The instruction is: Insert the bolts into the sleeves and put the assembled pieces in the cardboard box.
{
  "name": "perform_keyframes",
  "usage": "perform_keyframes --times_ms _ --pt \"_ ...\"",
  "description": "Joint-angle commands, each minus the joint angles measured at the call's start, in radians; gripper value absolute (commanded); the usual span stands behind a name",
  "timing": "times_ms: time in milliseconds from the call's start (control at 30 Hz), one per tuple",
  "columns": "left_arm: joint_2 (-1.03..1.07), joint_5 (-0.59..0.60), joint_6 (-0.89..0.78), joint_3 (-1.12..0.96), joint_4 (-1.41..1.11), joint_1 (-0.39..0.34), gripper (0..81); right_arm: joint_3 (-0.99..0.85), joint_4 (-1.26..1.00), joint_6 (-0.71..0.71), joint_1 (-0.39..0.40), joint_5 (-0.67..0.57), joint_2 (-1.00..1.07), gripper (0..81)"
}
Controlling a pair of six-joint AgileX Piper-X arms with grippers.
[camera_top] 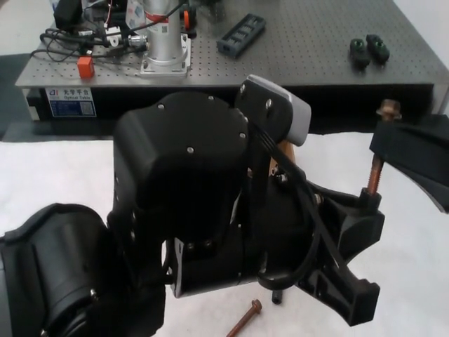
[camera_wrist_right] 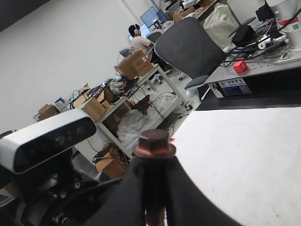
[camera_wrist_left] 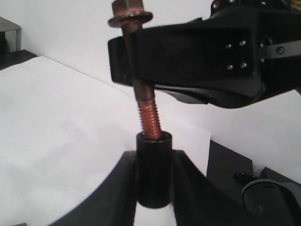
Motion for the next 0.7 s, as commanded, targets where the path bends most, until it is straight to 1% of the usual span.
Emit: perform_keyframes --times_ms 0,67,100,133,200,233,333,400,467,500,533,600,667 --pt "-0.014 -0.044 -0.04 -0.007 -0.049 0.0 0.7 -0.001 0.011 0.002 0.003 -0.054 0.0 0.8" --pt "-0.014 -0.059 -0.046 -0.007 -0.061 0.0 0.7 -0.001 0.011 -0.035 0.003 -0.089 0.0 7.7" --pt "-0.014 -0.065 -0.046 -0.007 -0.064 0.0 0.7 -0.001 0.011 -0.043 0.003 -0.098 0.0 15.5" --pt "-0.014 -0.07 -0.046 -0.007 -0.07 0.0 0.7 -0.001 0.011 -0.043 0.003 -0.11 0.0 25.6" --pt "-0.014 -0.081 -0.037 -0.007 -0.077 0.0 0.7 -0.001 0.011 -0.024 0.003 -0.122 0.0 42.4" --pt "-0.014 -0.099 -0.037 -0.007 -0.079 0.0 0.7 -0.001 0.013 -0.009 0.003 -0.124 0.0 45.2" --pt "-0.011 -0.165 -0.035 -0.007 -0.084 0.003 0.7 -0.005 0.014 -0.009 -0.004 -0.118 -0.006 41.0" --pt "-0.007 -0.224 -0.037 -0.007 -0.084 0.021 0.7 -0.008 0.013 -0.012 -0.023 -0.1 -0.024 40.8" --pt "0.009 -0.289 -0.069 -0.01 -0.084 0.056 0.7 -0.007 0.032 0.0 -0.05 -0.081 -0.051 40.8" --pt "0.027 -0.306 -0.105 -0.02 -0.084 0.09 0.7 -0.007 0.056 0.007 -0.067 -0.071 -0.067 40.8" --pt "0.054 -0.295 -0.141 -0.038 -0.079 0.131 0.7 -0.007 0.091 0.006 -0.084 -0.057 -0.08 40.8" --pt "0.131 -0.23 -0.175 -0.089 -0.063 0.208 0.7 -0.007 0.174 -0.017 -0.115 -0.032 -0.105 40.8" --pt "0.224 -0.187 -0.177 -0.171 -0.012 0.273 0.7 -0.007 0.284 -0.085 -0.141 0.006 -0.126 40.8"
